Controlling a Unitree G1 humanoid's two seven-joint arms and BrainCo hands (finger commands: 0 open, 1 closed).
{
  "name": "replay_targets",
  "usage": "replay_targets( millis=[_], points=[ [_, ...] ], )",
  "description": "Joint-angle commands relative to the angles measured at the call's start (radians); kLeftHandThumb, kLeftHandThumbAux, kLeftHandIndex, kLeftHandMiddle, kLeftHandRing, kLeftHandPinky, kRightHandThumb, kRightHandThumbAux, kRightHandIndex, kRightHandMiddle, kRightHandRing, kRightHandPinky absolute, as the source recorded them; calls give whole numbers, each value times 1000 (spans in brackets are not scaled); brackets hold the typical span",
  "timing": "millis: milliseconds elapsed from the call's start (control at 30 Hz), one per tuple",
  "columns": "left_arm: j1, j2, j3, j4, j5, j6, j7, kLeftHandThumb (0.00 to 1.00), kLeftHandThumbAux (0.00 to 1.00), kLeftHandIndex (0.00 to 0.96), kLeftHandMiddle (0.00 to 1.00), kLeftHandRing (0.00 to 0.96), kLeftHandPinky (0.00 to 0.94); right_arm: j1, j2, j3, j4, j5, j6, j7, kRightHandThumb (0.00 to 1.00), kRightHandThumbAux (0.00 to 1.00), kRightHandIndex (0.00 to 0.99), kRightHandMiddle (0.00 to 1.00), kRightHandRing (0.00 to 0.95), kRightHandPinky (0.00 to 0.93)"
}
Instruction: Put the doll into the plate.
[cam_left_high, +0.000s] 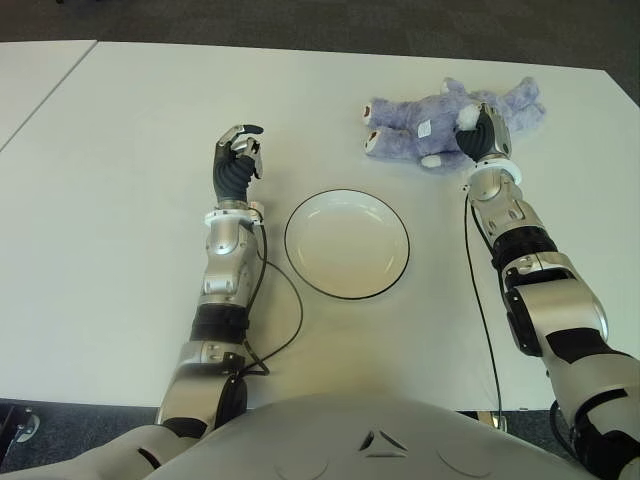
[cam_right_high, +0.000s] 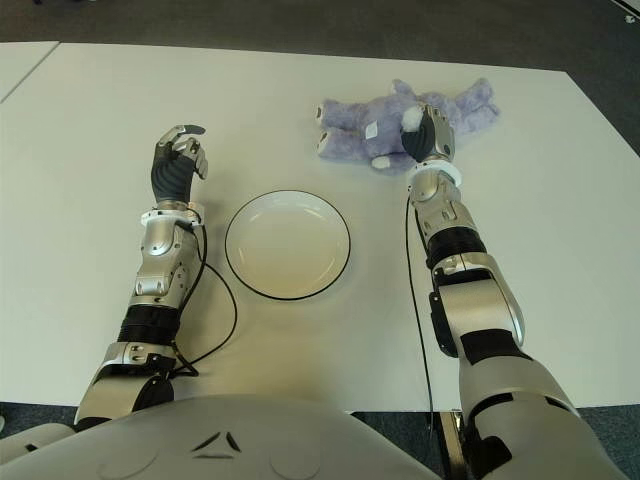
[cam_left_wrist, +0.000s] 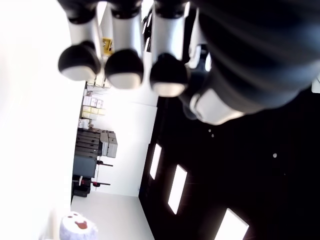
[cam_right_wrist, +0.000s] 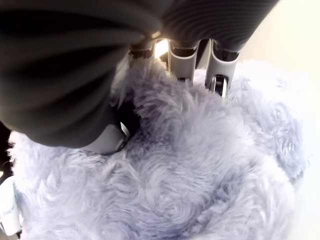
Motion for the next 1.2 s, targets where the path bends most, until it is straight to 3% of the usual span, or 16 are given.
replay_targets(
  millis=[33, 533, 967, 1200],
  points=[
    [96, -34, 3, 71, 7, -10, 11, 712, 705, 442, 880, 879, 862, 68, 7, -35, -77, 37, 59, 61, 854, 679, 394, 532, 878, 889],
    [72, -25, 10, 112, 22, -26, 25, 712, 704, 442, 881, 880, 864, 155, 35, -123, -441, 63, 131, 110, 854, 678, 396, 537, 880, 895],
    [62, -23, 12, 121, 33, -24, 38, 713, 703, 442, 880, 880, 864, 178, 56, -167, -537, 85, 64, 129, 854, 678, 395, 536, 883, 898],
    [61, -20, 9, 120, 38, -20, 37, 712, 704, 442, 880, 881, 862, 185, 63, -174, -612, 85, 66, 146, 854, 678, 394, 535, 884, 899]
  ],
)
